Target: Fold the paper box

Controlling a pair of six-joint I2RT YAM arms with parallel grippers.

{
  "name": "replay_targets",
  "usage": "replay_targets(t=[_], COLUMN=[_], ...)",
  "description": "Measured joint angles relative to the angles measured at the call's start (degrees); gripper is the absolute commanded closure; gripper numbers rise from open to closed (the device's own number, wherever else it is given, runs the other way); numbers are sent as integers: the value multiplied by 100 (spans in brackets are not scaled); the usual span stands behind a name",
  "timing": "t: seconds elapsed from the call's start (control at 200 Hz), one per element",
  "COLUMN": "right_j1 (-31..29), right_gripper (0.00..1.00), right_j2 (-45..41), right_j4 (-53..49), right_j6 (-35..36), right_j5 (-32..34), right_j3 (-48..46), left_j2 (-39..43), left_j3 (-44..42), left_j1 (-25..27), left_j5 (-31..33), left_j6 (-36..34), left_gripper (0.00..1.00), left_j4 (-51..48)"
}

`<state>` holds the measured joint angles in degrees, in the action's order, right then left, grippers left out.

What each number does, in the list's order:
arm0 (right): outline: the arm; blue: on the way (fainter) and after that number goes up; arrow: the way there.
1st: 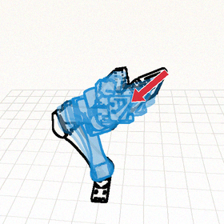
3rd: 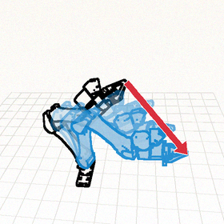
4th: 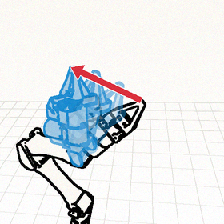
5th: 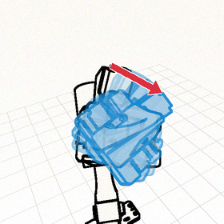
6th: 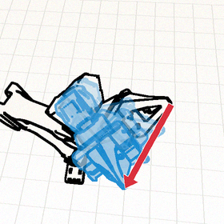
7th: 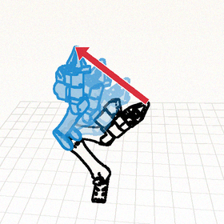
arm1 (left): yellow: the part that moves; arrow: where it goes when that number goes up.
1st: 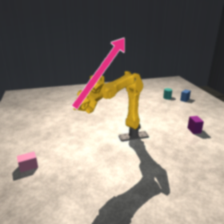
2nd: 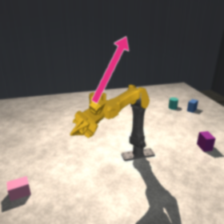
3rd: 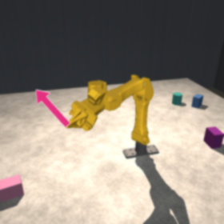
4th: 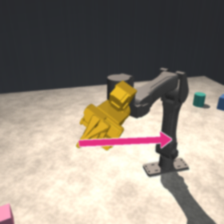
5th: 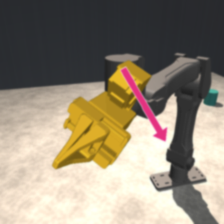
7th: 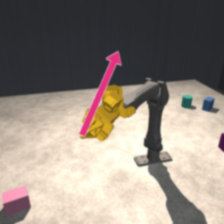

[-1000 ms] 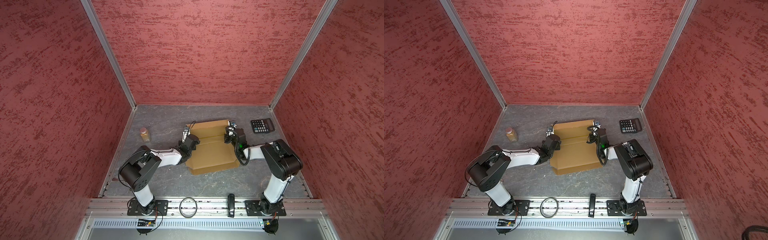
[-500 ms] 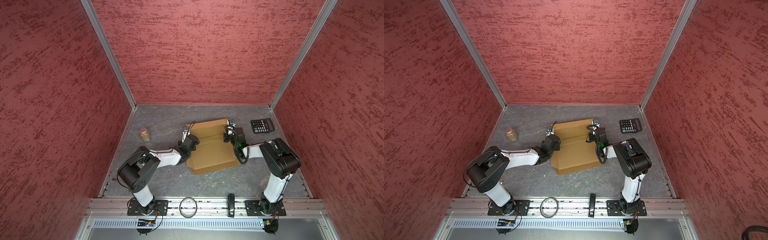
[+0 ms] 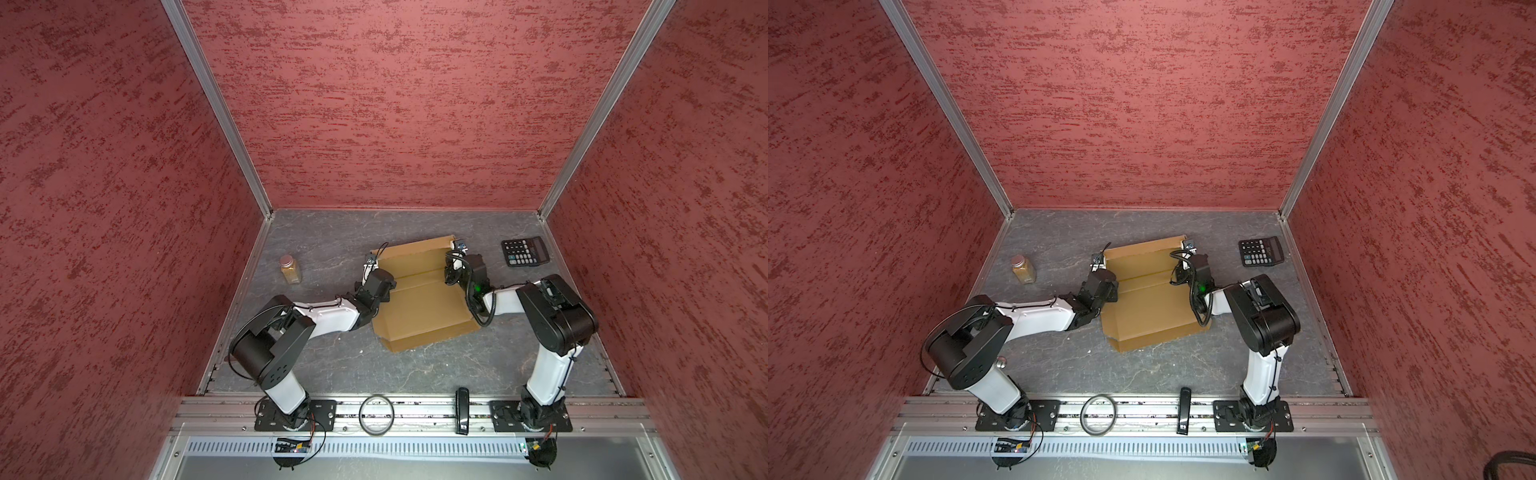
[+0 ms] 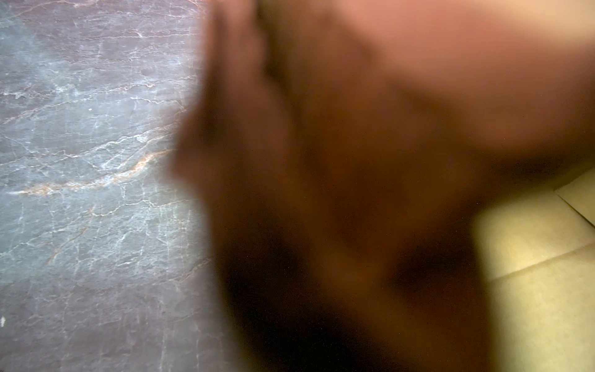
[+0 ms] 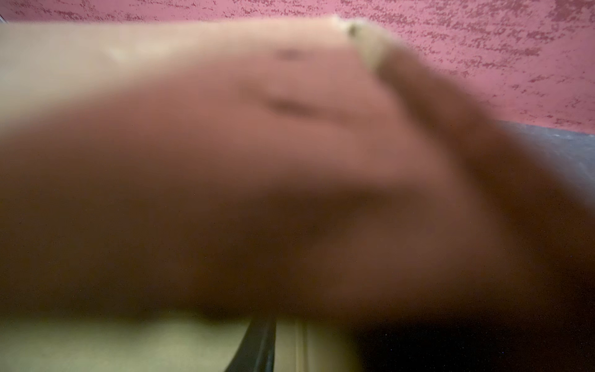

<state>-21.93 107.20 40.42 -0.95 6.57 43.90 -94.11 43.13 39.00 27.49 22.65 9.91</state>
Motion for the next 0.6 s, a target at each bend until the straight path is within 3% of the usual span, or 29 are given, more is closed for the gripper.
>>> replay_targets(t=[0.601], right_j1=[0], right_gripper=[95], right_j2=[9], right_j4=[4], right_j6=[-24], right_j5=[125], right_j3=[0], left_j2=[59], left_j3=[-72], left_j1=[-11], left_j5=[-37], left_j6=[2], left_gripper=[91], left_j4=[39])
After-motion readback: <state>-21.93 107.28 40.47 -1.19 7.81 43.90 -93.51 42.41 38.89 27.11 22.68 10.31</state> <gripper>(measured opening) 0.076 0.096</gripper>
